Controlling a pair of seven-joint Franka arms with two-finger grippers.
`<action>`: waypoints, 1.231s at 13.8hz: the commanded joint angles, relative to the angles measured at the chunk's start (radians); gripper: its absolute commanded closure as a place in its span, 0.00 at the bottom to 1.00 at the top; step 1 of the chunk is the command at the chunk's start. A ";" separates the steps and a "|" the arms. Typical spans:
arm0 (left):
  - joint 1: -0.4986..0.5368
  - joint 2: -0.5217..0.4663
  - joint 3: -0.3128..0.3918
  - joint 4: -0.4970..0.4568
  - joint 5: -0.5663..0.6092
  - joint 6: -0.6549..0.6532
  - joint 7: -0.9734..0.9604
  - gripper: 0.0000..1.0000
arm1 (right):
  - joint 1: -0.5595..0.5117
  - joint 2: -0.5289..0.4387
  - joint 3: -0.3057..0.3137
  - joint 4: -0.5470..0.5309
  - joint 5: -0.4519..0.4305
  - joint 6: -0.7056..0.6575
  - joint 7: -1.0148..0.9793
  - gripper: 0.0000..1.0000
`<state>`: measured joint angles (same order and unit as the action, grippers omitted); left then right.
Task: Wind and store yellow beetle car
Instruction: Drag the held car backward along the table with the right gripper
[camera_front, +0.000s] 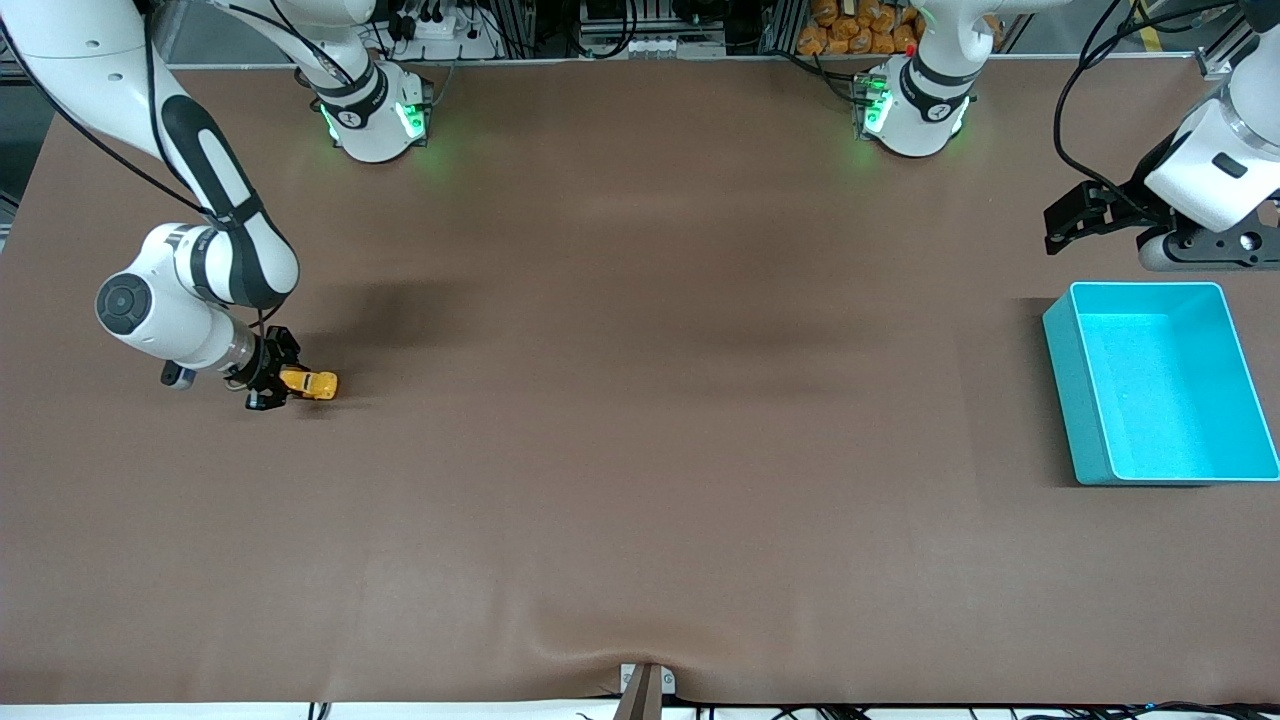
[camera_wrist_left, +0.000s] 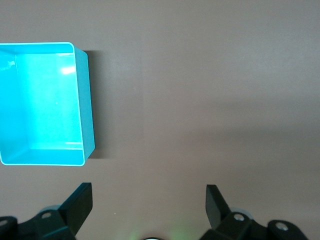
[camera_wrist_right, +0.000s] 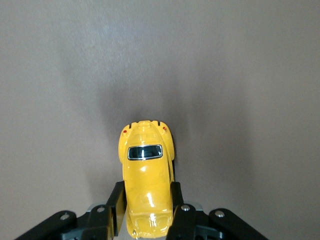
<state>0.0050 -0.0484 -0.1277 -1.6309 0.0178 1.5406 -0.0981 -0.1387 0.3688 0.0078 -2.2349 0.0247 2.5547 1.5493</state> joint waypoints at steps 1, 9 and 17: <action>0.007 0.004 -0.003 0.013 -0.007 0.001 0.006 0.00 | -0.036 0.041 0.009 0.018 -0.040 0.021 0.000 0.79; 0.009 0.004 -0.003 0.013 -0.007 0.001 0.006 0.00 | -0.094 0.065 0.009 0.029 -0.089 0.053 -0.029 0.82; 0.007 0.004 -0.003 0.013 -0.007 0.001 0.006 0.00 | -0.136 0.081 0.009 0.038 -0.091 0.064 -0.070 0.83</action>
<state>0.0052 -0.0484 -0.1272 -1.6309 0.0178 1.5406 -0.0981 -0.2444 0.3767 0.0072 -2.2303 -0.0409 2.5827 1.5008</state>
